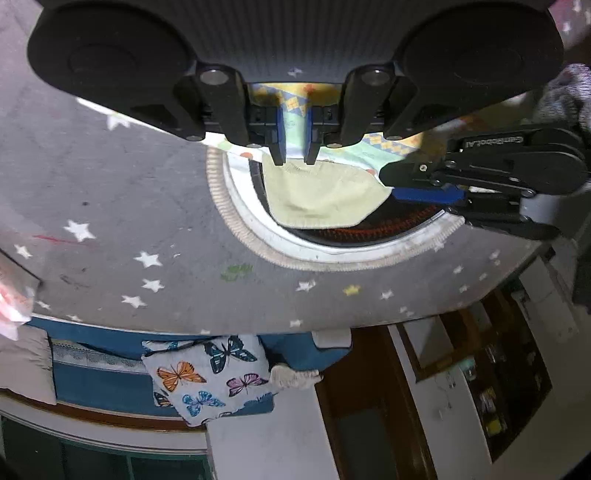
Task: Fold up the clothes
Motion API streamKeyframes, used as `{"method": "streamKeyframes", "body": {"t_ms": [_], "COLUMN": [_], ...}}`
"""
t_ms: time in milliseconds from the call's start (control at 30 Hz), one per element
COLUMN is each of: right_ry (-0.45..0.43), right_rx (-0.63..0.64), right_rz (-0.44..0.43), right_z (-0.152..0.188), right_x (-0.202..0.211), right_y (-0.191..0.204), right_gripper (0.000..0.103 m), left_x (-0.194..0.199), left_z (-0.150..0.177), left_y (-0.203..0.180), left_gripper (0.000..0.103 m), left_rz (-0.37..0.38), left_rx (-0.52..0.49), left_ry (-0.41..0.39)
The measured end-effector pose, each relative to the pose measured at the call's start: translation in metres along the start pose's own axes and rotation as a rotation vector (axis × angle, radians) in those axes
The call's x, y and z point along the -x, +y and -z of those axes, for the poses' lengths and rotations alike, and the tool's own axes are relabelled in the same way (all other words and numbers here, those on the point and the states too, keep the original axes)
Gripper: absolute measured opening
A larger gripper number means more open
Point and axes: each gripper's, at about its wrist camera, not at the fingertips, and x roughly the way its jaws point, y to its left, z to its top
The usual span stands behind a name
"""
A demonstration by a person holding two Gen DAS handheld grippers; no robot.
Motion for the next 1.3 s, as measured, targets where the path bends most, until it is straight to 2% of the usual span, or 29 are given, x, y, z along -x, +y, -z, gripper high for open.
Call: {"method": "streamKeyframes", "body": {"t_ms": [100, 333, 600, 900, 1100, 1200, 1300], "right_ry": [-0.001, 0.006, 0.042, 0.016, -0.02, -0.018, -0.018], "right_rx": [0.02, 0.086, 0.187, 0.224, 0.153, 0.095, 0.058], "right_rz": [0.013, -0.05, -0.073, -0.078, -0.035, -0.018, 0.006], "right_z": [-0.002, 0.007, 0.036, 0.074, 0.088, 0.094, 0.099], "right_x": [0.002, 0.023, 0.037, 0.067, 0.094, 0.103, 0.113], "right_y": [0.006, 0.03, 0.062, 0.086, 0.067, 0.047, 0.034], "right_gripper": [0.011, 0.012, 0.014, 0.02, 0.02, 0.016, 0.018], "left_x": [0.002, 0.03, 0.056, 0.078, 0.087, 0.089, 0.092], "left_z": [0.0, 0.009, 0.037, 0.074, 0.086, 0.089, 0.092], "left_y": [0.0, -0.012, -0.028, -0.04, -0.029, -0.025, -0.023], "left_gripper": [0.022, 0.022, 0.022, 0.022, 0.022, 0.022, 0.023], "left_rz": [-0.003, 0.0, 0.015, 0.002, -0.023, -0.03, -0.036], "left_rx": [0.003, -0.026, -0.062, -0.044, 0.006, 0.031, 0.042], "left_ry": [-0.005, -0.049, -0.062, -0.073, -0.09, -0.092, -0.097]}}
